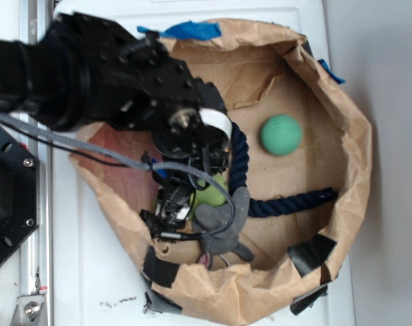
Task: Grab the green animal.
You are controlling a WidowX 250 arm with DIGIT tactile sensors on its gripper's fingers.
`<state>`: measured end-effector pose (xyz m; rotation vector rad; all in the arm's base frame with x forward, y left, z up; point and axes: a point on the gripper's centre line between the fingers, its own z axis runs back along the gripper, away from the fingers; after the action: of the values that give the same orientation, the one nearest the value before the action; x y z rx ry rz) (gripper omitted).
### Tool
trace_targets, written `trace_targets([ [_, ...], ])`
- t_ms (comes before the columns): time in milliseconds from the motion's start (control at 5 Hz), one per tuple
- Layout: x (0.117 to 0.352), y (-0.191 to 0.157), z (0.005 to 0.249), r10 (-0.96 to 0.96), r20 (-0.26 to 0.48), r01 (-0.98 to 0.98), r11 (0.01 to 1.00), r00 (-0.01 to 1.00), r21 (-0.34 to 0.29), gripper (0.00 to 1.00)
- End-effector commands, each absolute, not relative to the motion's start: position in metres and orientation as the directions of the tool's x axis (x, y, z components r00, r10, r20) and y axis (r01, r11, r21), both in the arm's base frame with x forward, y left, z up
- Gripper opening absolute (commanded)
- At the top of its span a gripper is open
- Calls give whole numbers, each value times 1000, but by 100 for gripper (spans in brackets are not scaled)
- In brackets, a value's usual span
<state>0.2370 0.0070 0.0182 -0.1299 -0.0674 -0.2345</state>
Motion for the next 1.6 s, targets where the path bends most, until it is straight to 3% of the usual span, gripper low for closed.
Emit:
trace_targets([
  [0, 229, -5, 23, -245, 91, 256, 955, 965, -147, 100],
  [200, 227, -2, 22, -230, 81, 241, 955, 970, -171, 0],
  [600, 227, 1, 26, -214, 85, 225, 959, 973, -172, 0],
  [800, 229, 6, 37, -201, 106, 215, 966, 974, -144, 0],
  [1000, 231, 12, 66, -156, 135, 170, 981, 978, -94, 0],
  [1200, 236, 25, 110, -74, 158, 92, 990, 985, -107, 0],
  [1400, 238, 27, 148, 76, 238, -87, 995, 968, 38, 0],
])
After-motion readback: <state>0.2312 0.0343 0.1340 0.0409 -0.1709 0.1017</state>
